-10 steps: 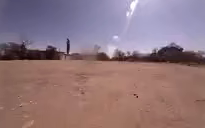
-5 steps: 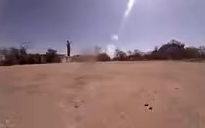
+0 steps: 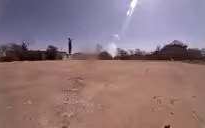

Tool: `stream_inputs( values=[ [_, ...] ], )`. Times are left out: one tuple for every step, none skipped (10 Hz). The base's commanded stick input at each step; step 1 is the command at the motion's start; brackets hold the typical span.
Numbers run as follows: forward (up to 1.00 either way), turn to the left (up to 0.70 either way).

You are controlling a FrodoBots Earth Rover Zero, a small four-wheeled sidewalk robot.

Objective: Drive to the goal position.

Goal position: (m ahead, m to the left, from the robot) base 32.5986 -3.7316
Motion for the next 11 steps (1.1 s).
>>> stream_inputs(
  values=[
    [1.00,0.00],
    [1.00,0.00],
    [1.00,0.00],
    [1.00,0.00],
    [1.00,0.00],
    [1.00,0.00],
    [1.00,0.00],
    [1.00,0.00],
    [1.00,0.00],
    [1.00,0.00],
    [1.00,0.00]
  ],
)
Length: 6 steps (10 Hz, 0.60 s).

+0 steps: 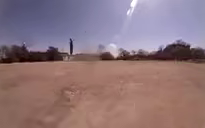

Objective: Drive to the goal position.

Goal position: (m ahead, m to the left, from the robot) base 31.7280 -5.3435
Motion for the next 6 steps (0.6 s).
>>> stream_inputs(
  values=[
    [1.00,0.00],
    [1.00,0.00],
    [1.00,0.00],
    [1.00,0.00],
    [1.00,0.00],
    [1.00,0.00]
  ],
)
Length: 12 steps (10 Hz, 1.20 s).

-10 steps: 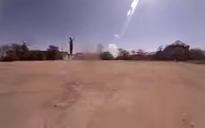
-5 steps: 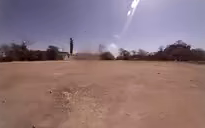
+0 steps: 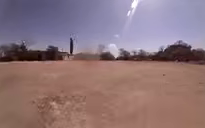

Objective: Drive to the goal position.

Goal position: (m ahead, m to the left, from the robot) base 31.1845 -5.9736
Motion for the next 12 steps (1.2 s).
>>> stream_inputs(
  values=[
    [1.00,0.00],
    [1.00,0.00],
    [1.00,0.00],
    [1.00,0.00],
    [1.00,0.00],
    [1.00,0.00],
    [1.00,0.00],
    [1.00,0.00],
    [1.00,0.00],
    [1.00,-0.27],
    [1.00,-0.27],
    [1.00,0.00]
  ],
)
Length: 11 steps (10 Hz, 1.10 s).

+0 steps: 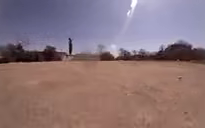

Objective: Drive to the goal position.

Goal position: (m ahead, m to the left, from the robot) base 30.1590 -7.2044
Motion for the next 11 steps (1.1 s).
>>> stream_inputs(
  values=[
    [1.00,0.00],
    [1.00,0.00],
    [1.00,0.00],
    [1.00,0.00],
    [1.00,0.00],
    [1.00,0.00],
    [1.00,0.00],
    [1.00,0.00],
    [1.00,0.00],
    [1.00,0.00],
    [1.00,0.00]
  ],
)
